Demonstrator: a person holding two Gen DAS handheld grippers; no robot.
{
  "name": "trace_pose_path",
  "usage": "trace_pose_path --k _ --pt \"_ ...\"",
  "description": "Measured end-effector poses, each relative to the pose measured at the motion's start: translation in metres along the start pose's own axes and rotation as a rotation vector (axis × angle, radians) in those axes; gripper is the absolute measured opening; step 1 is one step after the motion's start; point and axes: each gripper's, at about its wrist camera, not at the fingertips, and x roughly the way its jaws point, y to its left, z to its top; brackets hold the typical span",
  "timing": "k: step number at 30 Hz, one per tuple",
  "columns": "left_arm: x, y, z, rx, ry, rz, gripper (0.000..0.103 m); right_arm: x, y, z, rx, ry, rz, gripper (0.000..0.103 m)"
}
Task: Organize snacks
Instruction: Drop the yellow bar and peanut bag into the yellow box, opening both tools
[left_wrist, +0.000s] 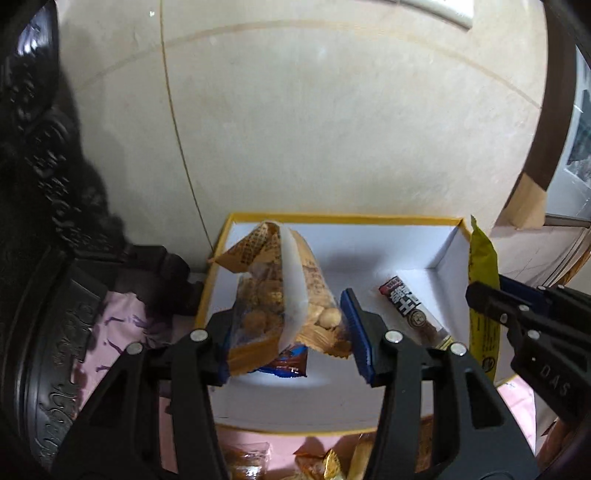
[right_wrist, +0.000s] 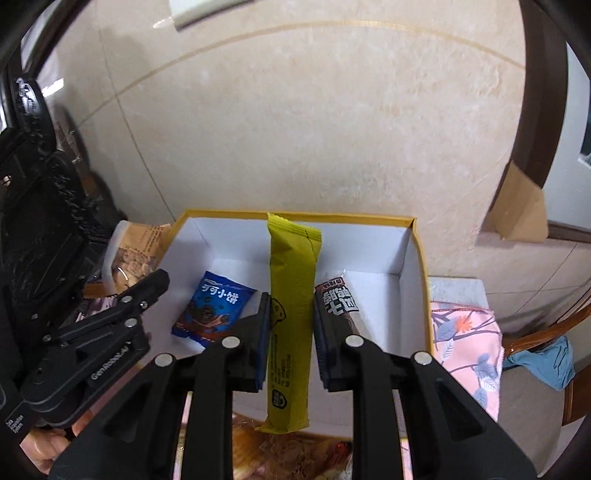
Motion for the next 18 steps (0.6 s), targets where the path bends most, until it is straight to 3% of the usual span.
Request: trace_pose_path --k 6,7,9,10,11,18 --pt "0.024 -0.003 -0.001 0.005 0.044 0.013 0.057 0.021 -0.002 0.0 0.01 0.035 -0.012 0.024" --pt "0.024 -0.002 -0.001 0.002 0.039 0.029 0.072 0.023 -0.003 0.0 0.014 0.04 -0.011 0.026" --pt "0.019 -0.001 0.001 -0.011 0.011 0.057 0.094 0.025 -0.004 0.0 0.022 0.048 -0.01 0.043" --pt "0.015 0.001 0.002 -0.021 -0.011 0.079 0.095 0.025 -0.004 0.0 0.024 0.047 -0.025 0.058" --pt "0.013 0.002 0.004 -0.027 -0.016 0.079 0.097 0.023 -0.004 0.0 0.028 0.038 -0.048 0.061" --pt "-0.005 0.017 0.005 -0.06 -0.019 0.074 0.098 0.004 -0.006 0.002 0.051 0.023 -0.024 0.061"
